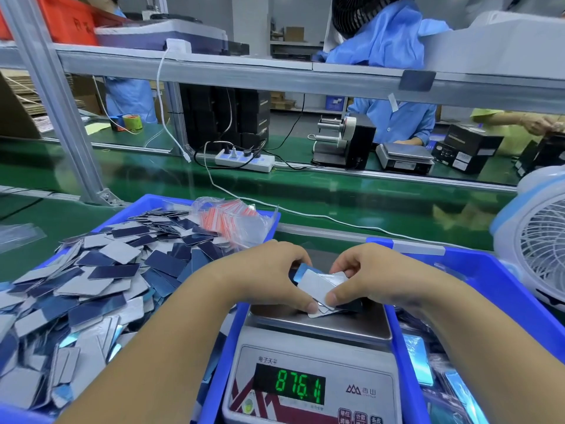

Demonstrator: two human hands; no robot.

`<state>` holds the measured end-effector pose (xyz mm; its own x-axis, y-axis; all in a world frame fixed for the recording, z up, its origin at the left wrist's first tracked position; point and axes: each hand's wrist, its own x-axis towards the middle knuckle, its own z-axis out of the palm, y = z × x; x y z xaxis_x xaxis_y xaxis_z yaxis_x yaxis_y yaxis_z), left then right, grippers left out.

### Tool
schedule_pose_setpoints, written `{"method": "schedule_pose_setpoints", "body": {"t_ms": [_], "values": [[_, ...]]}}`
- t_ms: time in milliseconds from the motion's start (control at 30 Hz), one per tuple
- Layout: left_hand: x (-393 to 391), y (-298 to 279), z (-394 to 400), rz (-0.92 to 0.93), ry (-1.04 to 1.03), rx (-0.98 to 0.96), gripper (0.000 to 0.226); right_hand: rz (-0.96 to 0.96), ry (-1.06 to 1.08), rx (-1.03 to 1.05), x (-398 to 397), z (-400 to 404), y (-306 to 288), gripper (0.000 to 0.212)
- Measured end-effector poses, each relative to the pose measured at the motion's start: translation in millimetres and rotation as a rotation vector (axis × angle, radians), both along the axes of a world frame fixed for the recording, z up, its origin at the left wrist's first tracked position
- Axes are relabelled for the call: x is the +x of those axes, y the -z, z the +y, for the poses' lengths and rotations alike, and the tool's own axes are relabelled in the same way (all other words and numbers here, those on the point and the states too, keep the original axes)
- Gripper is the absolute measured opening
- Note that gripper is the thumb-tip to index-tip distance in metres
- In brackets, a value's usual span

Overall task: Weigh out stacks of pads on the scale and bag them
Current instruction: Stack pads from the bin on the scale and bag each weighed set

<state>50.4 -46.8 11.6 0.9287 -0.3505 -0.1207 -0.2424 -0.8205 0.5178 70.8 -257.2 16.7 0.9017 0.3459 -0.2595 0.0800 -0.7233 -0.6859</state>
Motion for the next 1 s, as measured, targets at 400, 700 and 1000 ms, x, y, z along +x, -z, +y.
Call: {"method": "schedule_pose_setpoints", "body": {"t_ms": [400, 700, 1000], "values": [[-2.5, 4.9, -10.5, -0.205, 0.008, -0.353, 0.03, -0.496, -0.079, 0.046, -5.7, -9.7, 1.6, 0.03], [-1.5, 10.9, -15.0, -0.074, 0.021, -0.292, 0.049, -0.565, -0.109, -0.051, -5.8, 2.0, 23.7, 0.038], [1.8, 11.5, -15.2, -0.229, -0.014, -0.428, 0.039, -0.573, -0.041, -0.026, -3.3, -2.4, 15.9, 0.018]]}}
